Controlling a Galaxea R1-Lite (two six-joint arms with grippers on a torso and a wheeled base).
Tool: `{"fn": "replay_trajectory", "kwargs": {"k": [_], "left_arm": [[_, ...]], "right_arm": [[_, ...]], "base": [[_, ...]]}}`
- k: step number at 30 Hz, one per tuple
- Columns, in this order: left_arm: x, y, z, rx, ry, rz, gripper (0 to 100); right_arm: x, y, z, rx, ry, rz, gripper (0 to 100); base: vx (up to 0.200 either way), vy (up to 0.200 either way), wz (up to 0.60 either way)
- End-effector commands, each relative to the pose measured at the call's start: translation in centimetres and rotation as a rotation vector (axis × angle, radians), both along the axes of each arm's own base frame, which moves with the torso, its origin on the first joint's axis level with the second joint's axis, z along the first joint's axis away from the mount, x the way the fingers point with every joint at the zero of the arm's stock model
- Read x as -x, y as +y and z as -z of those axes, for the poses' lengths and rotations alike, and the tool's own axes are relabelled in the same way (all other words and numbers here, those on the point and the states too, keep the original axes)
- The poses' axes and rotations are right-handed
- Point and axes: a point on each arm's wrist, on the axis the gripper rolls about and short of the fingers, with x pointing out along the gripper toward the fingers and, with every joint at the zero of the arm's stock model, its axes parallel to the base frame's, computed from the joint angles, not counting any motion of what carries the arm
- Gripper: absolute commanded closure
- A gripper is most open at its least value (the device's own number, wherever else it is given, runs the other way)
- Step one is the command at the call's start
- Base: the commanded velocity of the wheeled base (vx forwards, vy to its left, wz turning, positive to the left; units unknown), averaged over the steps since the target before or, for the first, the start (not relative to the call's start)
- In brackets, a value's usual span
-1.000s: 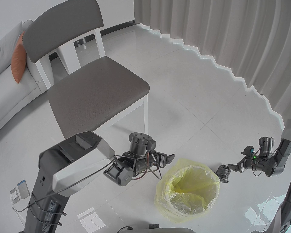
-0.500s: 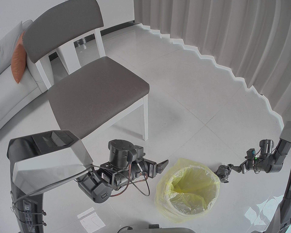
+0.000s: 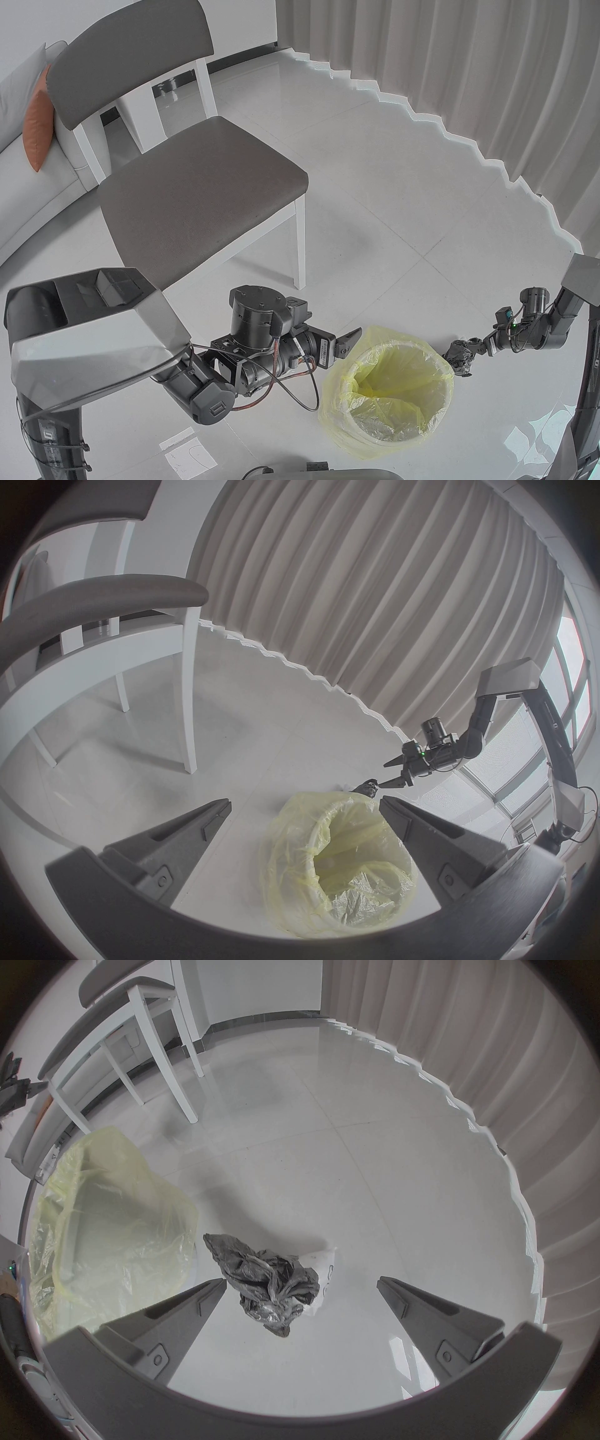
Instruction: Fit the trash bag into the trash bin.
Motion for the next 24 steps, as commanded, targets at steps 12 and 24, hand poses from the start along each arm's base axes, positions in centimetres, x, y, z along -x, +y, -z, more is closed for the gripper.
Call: {"fn": "replay_trajectory", "kwargs": {"k": [12, 24], "left_arm": [[0.76, -0.15, 0.59, -0.001, 0.014, 0.029, 0], [0.47, -0.34, 0.3, 0.065, -0.042, 0.055, 0]], "right_arm": [[-1.83, 0.59, 0.26, -0.002, 0.002, -0.026, 0], [-2.29, 0.65, 0.24, -0.002, 0.004, -0.031, 0]], "base": [[-0.1, 0.0, 0.0], [-0.05, 0.0, 0.0]]}}
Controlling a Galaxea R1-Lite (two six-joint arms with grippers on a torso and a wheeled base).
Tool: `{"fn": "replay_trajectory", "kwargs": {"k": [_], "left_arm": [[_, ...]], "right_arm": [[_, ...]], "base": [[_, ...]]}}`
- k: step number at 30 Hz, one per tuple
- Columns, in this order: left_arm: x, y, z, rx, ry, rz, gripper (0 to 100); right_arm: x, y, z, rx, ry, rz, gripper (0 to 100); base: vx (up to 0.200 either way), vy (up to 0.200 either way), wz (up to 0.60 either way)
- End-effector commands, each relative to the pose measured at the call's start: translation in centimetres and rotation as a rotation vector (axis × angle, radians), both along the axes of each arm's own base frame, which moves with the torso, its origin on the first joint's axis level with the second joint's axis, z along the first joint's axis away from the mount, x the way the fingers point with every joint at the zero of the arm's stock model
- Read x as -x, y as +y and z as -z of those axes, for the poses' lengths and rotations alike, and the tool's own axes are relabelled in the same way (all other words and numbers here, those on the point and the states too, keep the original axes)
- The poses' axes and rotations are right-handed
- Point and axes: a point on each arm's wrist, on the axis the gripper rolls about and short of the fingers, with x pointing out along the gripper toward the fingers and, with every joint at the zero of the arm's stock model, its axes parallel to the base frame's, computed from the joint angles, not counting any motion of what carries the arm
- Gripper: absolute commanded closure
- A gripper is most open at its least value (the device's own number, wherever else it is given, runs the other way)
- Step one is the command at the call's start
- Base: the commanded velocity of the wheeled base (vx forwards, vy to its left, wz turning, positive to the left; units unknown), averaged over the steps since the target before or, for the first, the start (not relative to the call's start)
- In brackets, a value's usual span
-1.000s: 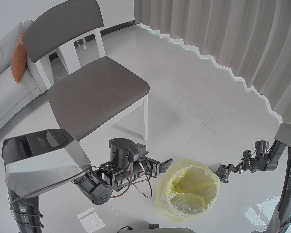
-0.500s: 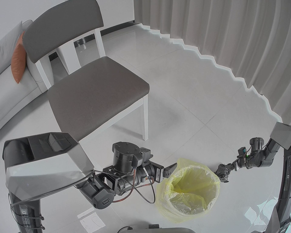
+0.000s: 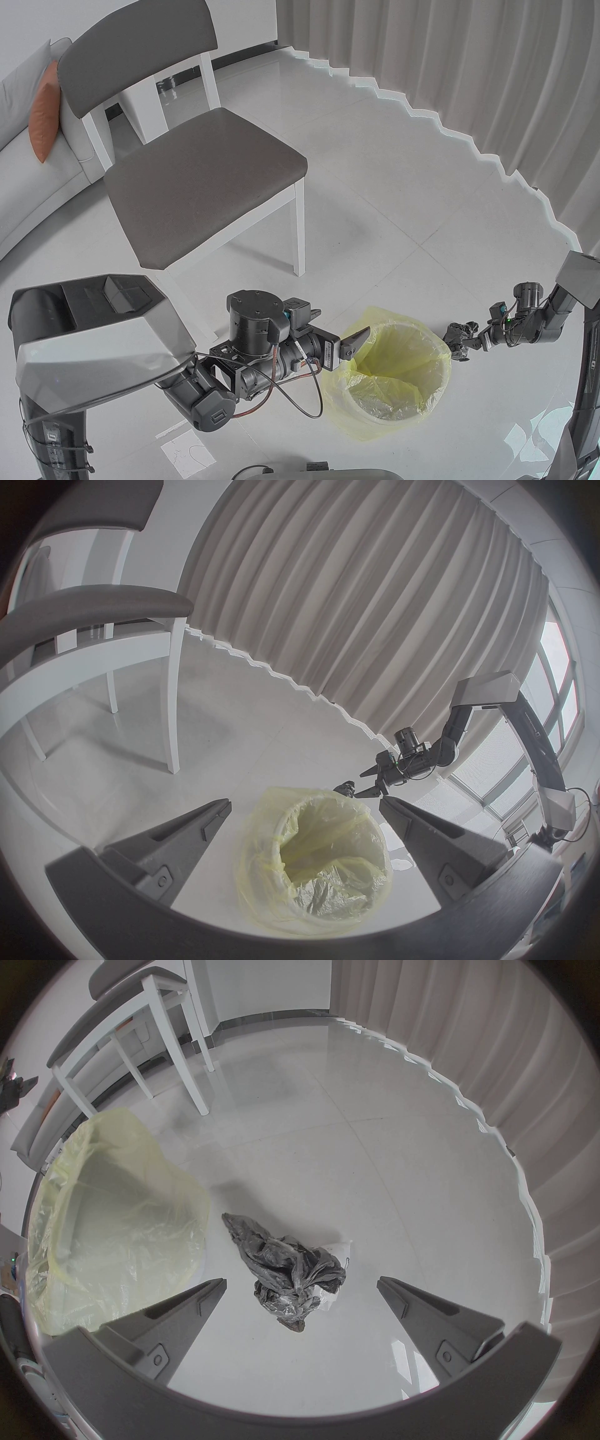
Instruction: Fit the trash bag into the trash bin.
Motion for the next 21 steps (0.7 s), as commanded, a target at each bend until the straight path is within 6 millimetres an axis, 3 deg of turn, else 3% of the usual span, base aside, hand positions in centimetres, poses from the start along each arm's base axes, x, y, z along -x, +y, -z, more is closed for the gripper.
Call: {"fn": "replay_trajectory", "kwargs": {"k": [1, 21], "left_arm": [[0.0, -0.1, 0.4, -0.005, 0.006, 0.001, 0], [-0.6, -0.6, 1.2, 0.01, -0.016, 0.002, 0]], "right_arm": [[-0.5, 0.0, 0.1, 0.001, -0.001, -0.005, 0], [-5.4, 0.7, -0.5, -0.02, 0.064, -0.042, 0]], "base": [[0.0, 0.0, 0.0], [0.0, 0.0, 0.0]]}}
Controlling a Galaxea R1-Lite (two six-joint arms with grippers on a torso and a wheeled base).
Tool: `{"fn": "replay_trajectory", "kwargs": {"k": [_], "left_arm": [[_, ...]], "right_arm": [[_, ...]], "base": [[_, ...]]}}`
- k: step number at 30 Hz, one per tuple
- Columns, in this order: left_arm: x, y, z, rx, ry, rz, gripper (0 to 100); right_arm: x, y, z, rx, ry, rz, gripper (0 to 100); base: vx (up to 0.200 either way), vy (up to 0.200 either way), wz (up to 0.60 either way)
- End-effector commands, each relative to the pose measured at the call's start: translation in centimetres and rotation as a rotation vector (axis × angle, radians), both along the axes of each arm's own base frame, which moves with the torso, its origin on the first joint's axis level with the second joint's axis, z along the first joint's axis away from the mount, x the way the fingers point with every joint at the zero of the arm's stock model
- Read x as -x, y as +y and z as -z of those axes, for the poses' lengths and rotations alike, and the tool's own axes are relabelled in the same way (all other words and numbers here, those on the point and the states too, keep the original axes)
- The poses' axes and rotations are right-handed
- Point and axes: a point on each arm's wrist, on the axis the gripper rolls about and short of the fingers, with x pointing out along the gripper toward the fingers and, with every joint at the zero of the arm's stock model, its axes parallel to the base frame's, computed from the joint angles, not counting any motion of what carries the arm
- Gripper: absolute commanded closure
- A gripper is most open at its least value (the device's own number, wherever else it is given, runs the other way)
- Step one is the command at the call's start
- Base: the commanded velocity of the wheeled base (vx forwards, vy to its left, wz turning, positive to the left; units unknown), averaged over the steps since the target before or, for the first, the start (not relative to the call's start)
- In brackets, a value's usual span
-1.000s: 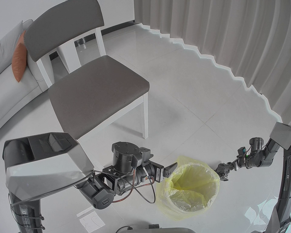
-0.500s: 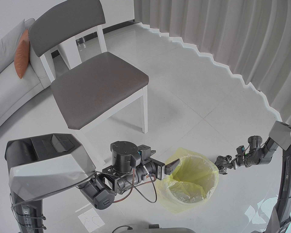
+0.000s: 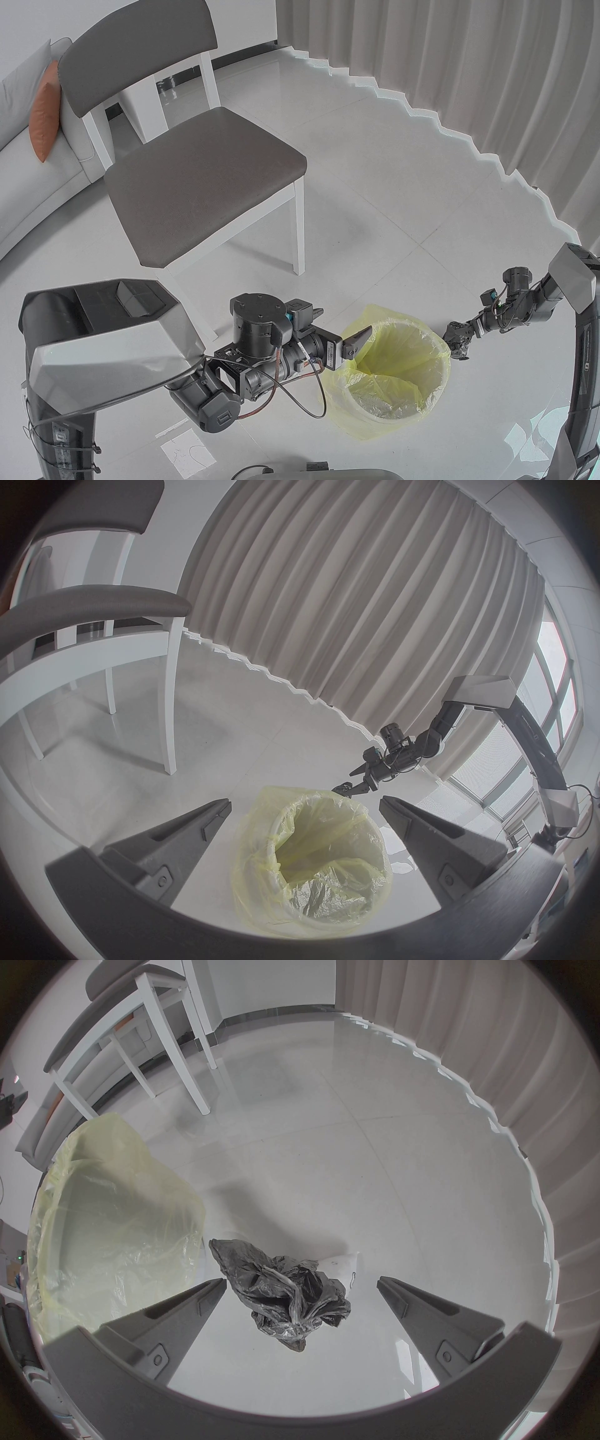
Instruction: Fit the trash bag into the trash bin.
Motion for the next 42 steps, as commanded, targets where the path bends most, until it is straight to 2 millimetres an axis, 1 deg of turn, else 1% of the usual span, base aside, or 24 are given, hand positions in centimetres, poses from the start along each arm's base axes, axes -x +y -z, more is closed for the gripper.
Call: {"fn": "replay_trajectory", "kwargs": {"k": [1, 12, 19, 25, 29, 30, 42], "left_arm": [[-0.2, -0.2, 0.6, -0.007, 0.007, 0.0, 0], [-0.4, -0.6, 1.3, 0.007, -0.009, 0.003, 0], [-0.4, -0.6, 0.5, 0.022, -0.025, 0.005, 0], [-0.4, -0.3, 0.2, 0.026, -0.026, 0.0, 0], [-0.3, -0.3, 0.2, 0.026, -0.026, 0.001, 0], [-0.4, -0.4, 0.2, 0.028, -0.028, 0.001, 0], [-0.4, -0.5, 0.1, 0.034, -0.035, 0.003, 0]], "right_arm": [[-1.0, 0.4, 0.1, -0.004, 0.006, -0.012, 0], [-1.6, 0.6, 0.0, -0.021, 0.076, -0.017, 0], [-1.9, 0.5, -0.3, -0.039, 0.171, -0.017, 0], [-2.4, 0.3, -0.4, -0.037, 0.184, -0.009, 0], [-2.4, 0.2, -0.3, -0.039, 0.199, -0.006, 0], [-2.3, 0.0, -0.3, -0.041, 0.205, -0.003, 100], [-1.7, -0.8, -0.3, -0.045, 0.244, 0.014, 100]], "base": [[0.0, 0.0, 0.0], [0.0, 0.0, 0.0], [0.0, 0.0, 0.0], [0.0, 0.0, 0.0], [0.0, 0.0, 0.0], [0.0, 0.0, 0.0], [0.0, 0.0, 0.0]]}}
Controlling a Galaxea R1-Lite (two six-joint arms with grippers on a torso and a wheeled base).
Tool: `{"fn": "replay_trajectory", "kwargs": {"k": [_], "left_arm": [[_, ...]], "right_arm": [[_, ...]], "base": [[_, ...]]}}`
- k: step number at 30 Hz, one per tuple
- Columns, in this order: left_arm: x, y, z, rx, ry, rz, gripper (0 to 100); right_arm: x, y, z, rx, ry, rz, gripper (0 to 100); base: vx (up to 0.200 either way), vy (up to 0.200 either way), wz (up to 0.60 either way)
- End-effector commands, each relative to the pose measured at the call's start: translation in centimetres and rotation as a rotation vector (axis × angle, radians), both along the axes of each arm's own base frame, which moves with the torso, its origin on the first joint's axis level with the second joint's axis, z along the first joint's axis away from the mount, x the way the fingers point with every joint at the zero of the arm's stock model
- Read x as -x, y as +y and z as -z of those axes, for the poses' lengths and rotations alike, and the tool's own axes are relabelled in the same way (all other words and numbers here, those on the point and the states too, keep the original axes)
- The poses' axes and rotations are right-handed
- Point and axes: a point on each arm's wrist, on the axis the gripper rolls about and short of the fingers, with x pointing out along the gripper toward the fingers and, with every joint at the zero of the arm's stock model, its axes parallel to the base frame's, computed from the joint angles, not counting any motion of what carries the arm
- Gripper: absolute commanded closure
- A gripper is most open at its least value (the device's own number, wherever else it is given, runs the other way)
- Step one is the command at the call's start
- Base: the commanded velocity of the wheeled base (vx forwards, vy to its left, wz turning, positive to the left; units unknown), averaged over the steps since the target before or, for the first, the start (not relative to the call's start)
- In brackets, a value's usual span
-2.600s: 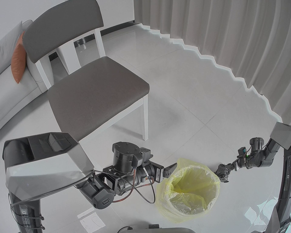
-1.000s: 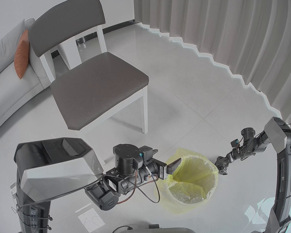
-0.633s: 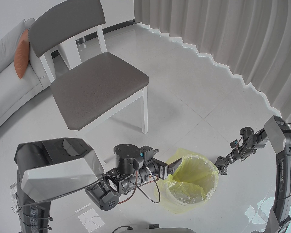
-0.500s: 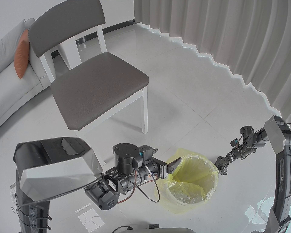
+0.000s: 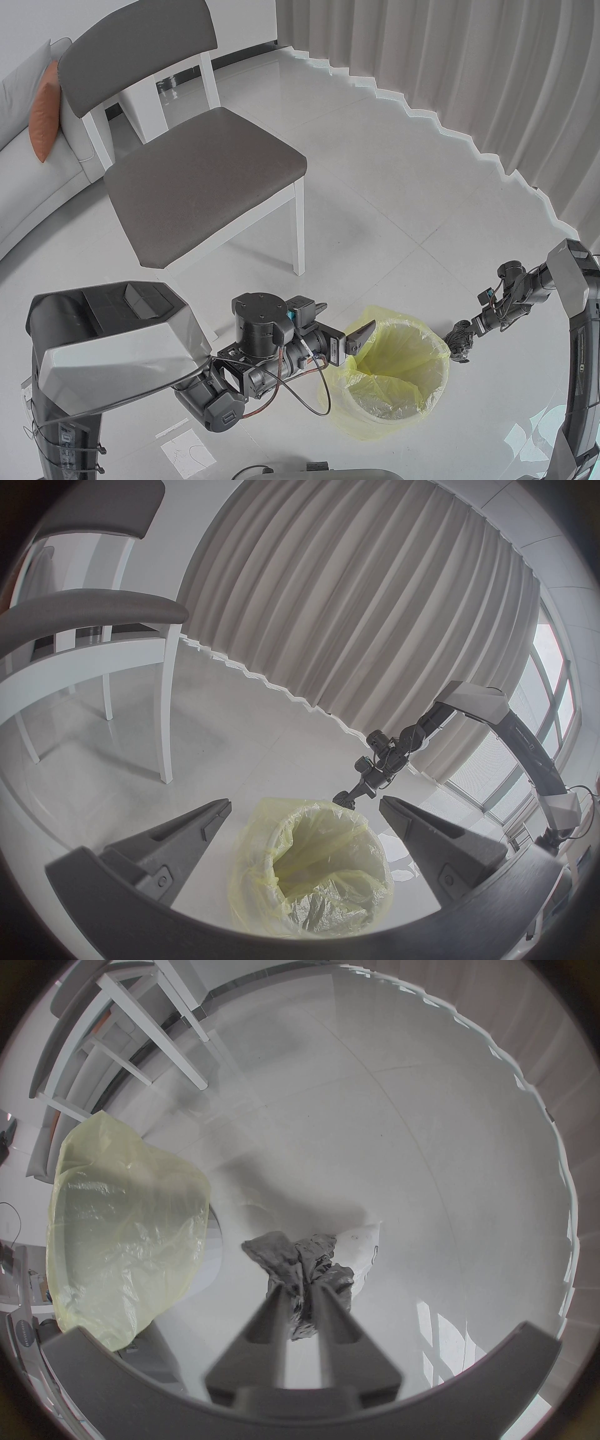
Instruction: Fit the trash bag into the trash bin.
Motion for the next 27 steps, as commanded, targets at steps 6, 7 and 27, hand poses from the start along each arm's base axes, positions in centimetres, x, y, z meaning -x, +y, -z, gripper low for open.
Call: {"fn": "replay_trajectory", "kwargs": {"k": [6, 7, 27], "left_arm": [[0.0, -0.1, 0.2, 0.004, -0.004, 0.002, 0], [0.0, -0.1, 0.2, 0.003, -0.003, 0.002, 0], [-0.3, -0.2, 2.4, -0.009, 0.004, -0.01, 0]], "right_arm": [[0.6, -0.5, -0.6, 0.002, 0.002, 0.004, 100], [0.8, -0.6, -1.1, 0.003, -0.001, 0.005, 100], [7.0, 1.0, -11.0, 0.038, -0.111, -0.014, 100]], "base": [[0.0, 0.0, 0.0], [0.0, 0.0, 0.0], [0.0, 0.0, 0.0]]}}
